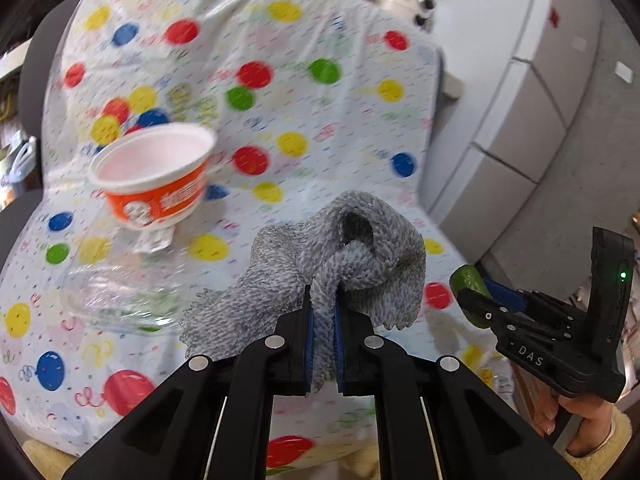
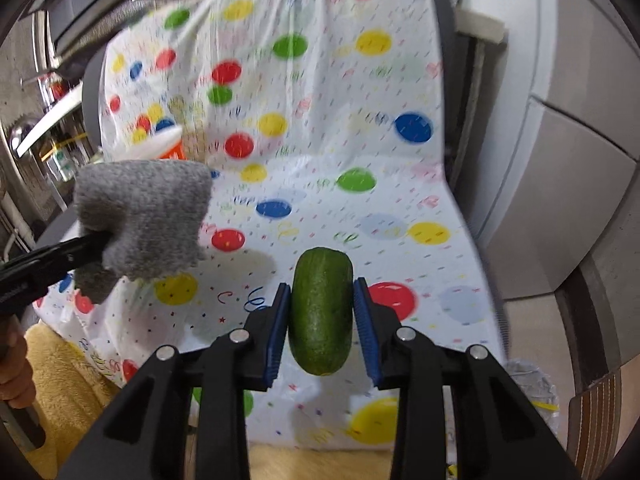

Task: Collect trash
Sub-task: 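Grasp the grey cloth with the left gripper while the right holds the cucumber, then carry the cloth and cucumber to the bin and open both grippers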

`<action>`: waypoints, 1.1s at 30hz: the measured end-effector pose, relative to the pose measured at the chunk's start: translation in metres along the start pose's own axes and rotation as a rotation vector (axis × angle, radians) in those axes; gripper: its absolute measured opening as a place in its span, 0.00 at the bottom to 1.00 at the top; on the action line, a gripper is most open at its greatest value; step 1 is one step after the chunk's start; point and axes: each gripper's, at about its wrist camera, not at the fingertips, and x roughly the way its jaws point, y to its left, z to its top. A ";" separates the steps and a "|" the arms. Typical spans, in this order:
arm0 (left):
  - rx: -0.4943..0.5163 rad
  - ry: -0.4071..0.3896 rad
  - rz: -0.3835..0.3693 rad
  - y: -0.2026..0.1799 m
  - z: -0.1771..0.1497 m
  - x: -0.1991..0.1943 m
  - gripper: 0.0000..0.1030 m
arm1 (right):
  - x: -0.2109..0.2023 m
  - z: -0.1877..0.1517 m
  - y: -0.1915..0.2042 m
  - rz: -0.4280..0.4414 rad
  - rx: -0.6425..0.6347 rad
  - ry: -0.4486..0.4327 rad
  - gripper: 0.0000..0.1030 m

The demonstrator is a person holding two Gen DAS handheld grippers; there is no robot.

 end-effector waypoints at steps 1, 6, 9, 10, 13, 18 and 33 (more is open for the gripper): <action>0.008 -0.007 -0.010 -0.007 0.000 -0.001 0.08 | -0.010 0.000 -0.005 -0.004 0.004 -0.018 0.31; 0.057 -0.042 -0.092 -0.061 0.000 0.002 0.08 | -0.047 -0.007 -0.034 -0.039 0.019 -0.079 0.31; 0.083 -0.041 -0.127 -0.098 -0.011 0.011 0.08 | -0.067 -0.020 -0.059 -0.093 0.026 -0.100 0.31; 0.097 -0.031 -0.140 -0.109 -0.016 0.015 0.08 | -0.070 -0.025 -0.066 -0.108 0.030 -0.101 0.31; 0.163 0.022 -0.194 -0.152 -0.037 0.030 0.08 | -0.086 -0.046 -0.096 -0.169 0.061 -0.095 0.31; 0.281 0.109 -0.319 -0.226 -0.066 0.057 0.08 | -0.105 -0.091 -0.152 -0.252 0.172 -0.069 0.31; 0.310 0.332 -0.363 -0.300 -0.106 0.172 0.23 | -0.067 -0.171 -0.254 -0.333 0.396 0.076 0.32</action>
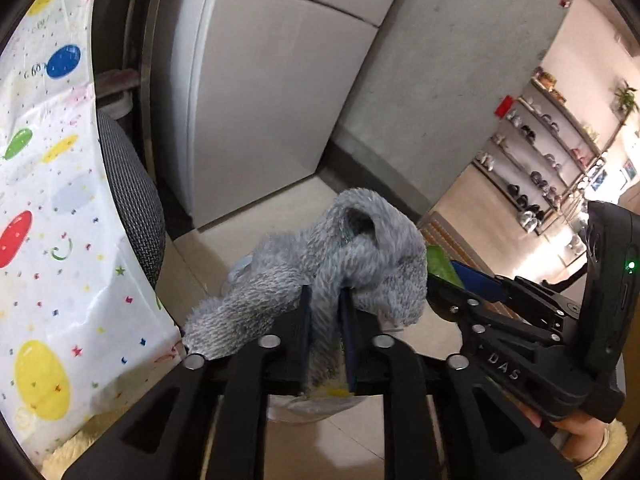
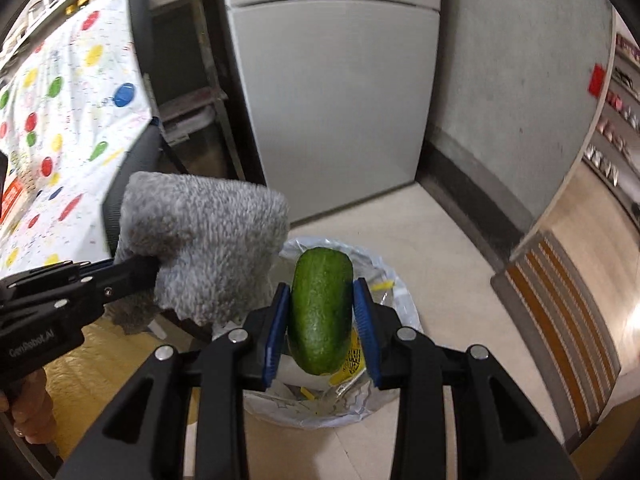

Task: Collect trash
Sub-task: 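Carry the cloth and cucumber to the bin and open both grippers, then return to the chair and grasp the orange-printed white cup rim with the right gripper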

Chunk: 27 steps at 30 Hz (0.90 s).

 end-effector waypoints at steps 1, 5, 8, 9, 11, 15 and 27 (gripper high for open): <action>-0.008 0.007 0.007 0.002 0.002 0.002 0.31 | 0.003 0.001 -0.001 0.000 0.011 0.003 0.32; -0.024 -0.010 0.032 0.012 0.008 -0.004 0.48 | 0.003 0.004 -0.009 -0.009 0.041 -0.010 0.44; -0.024 -0.059 0.031 0.020 0.007 -0.029 0.48 | -0.010 0.010 -0.008 -0.007 0.043 -0.041 0.44; -0.023 -0.081 0.039 0.024 0.008 -0.038 0.48 | -0.020 0.012 -0.004 -0.002 0.040 -0.056 0.44; -0.020 -0.125 0.071 0.035 0.006 -0.066 0.48 | -0.036 0.013 0.004 0.008 0.025 -0.085 0.44; -0.026 -0.170 0.200 0.064 -0.007 -0.119 0.48 | -0.065 0.017 0.036 0.059 -0.023 -0.124 0.44; -0.288 -0.240 0.658 0.217 -0.080 -0.281 0.48 | -0.082 0.037 0.267 0.411 -0.381 -0.137 0.47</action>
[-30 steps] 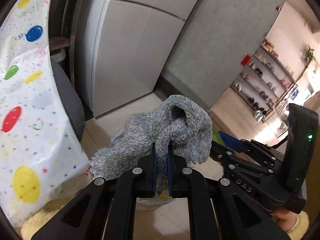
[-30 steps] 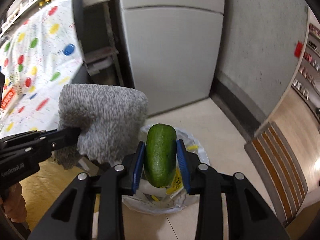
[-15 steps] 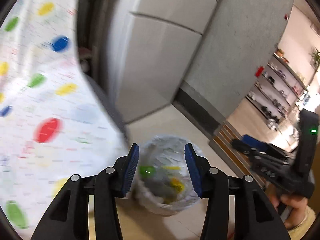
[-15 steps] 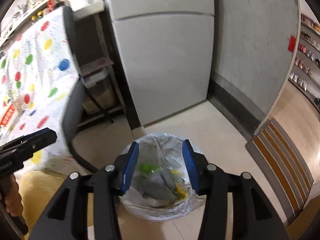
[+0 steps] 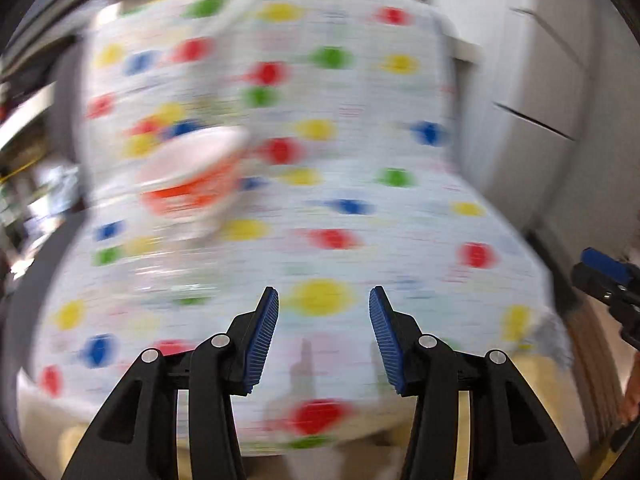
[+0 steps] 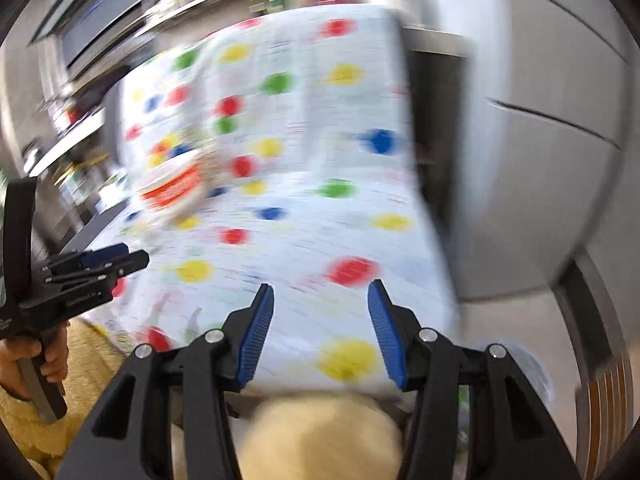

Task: Collect trash
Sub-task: 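Return to the chair and grasp the orange-printed white cup rim with the right gripper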

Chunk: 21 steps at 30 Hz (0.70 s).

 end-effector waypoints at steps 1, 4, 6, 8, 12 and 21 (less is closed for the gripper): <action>-0.023 0.002 0.026 0.015 0.002 -0.001 0.48 | 0.016 0.011 0.021 0.017 -0.039 0.008 0.47; -0.095 0.014 0.104 0.074 0.006 0.001 0.48 | 0.050 0.035 0.065 0.058 -0.102 0.031 0.47; -0.136 0.017 0.133 0.104 0.008 0.001 0.48 | 0.070 0.052 0.089 0.069 -0.127 0.041 0.47; -0.164 0.020 0.149 0.125 0.013 0.003 0.50 | 0.090 0.074 0.112 0.094 -0.130 0.058 0.47; -0.194 0.055 0.186 0.154 0.024 0.018 0.55 | 0.123 0.107 0.145 0.111 -0.136 0.068 0.47; -0.192 0.065 0.240 0.181 0.046 0.049 0.55 | 0.202 0.158 0.193 0.086 -0.114 0.103 0.47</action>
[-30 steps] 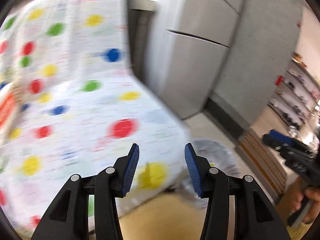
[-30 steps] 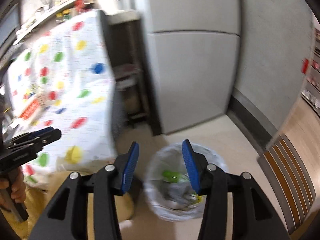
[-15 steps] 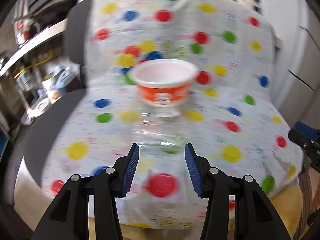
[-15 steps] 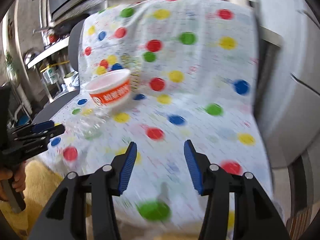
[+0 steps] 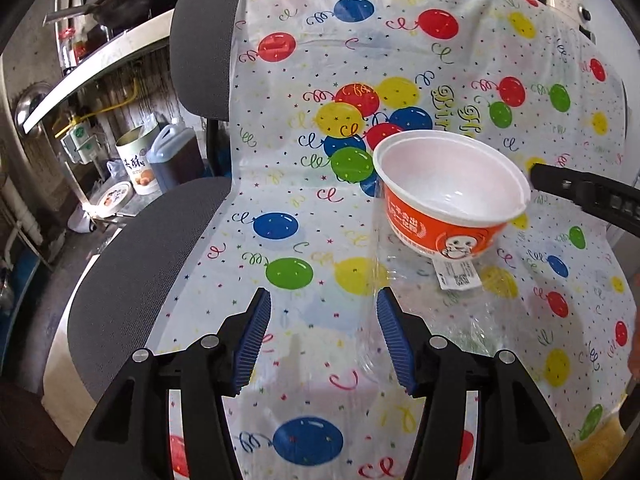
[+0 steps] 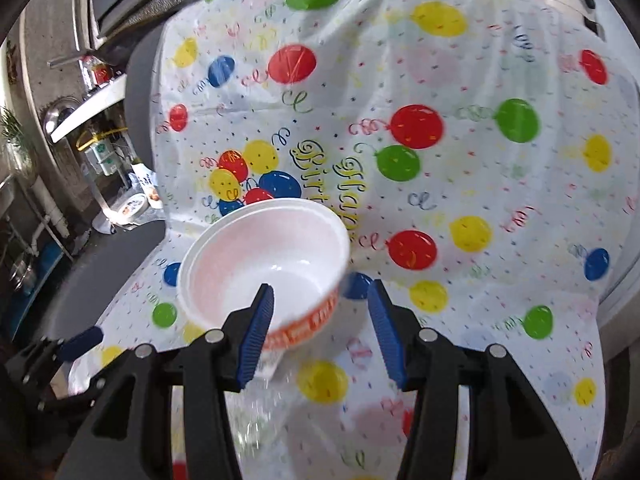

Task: Collect trash
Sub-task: 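Return to the chair and grasp the orange-printed white cup rim with the right gripper, then grasp the clear plastic tray with the left gripper while the right holds the cup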

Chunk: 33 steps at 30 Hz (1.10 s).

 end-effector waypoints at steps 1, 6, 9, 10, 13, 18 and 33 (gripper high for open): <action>-0.001 0.002 0.000 0.001 0.001 0.002 0.55 | 0.007 0.003 0.002 -0.003 0.002 0.010 0.47; -0.013 0.005 -0.009 0.008 0.006 0.012 0.55 | 0.029 0.009 0.010 -0.018 0.008 0.055 0.35; -0.030 0.007 -0.013 0.013 0.005 0.013 0.55 | 0.031 0.011 0.008 -0.016 0.037 0.059 0.17; -0.034 0.010 -0.018 0.014 0.005 0.013 0.55 | 0.030 0.012 0.008 -0.015 0.042 0.053 0.13; -0.044 0.009 -0.023 0.016 0.003 0.009 0.55 | 0.016 0.013 0.003 -0.012 0.057 0.015 0.06; -0.037 -0.003 -0.026 0.013 0.001 -0.001 0.55 | -0.025 0.004 -0.020 -0.024 0.084 -0.039 0.05; 0.022 0.005 -0.084 -0.024 -0.008 -0.006 0.55 | -0.077 -0.080 -0.134 -0.238 0.200 0.047 0.07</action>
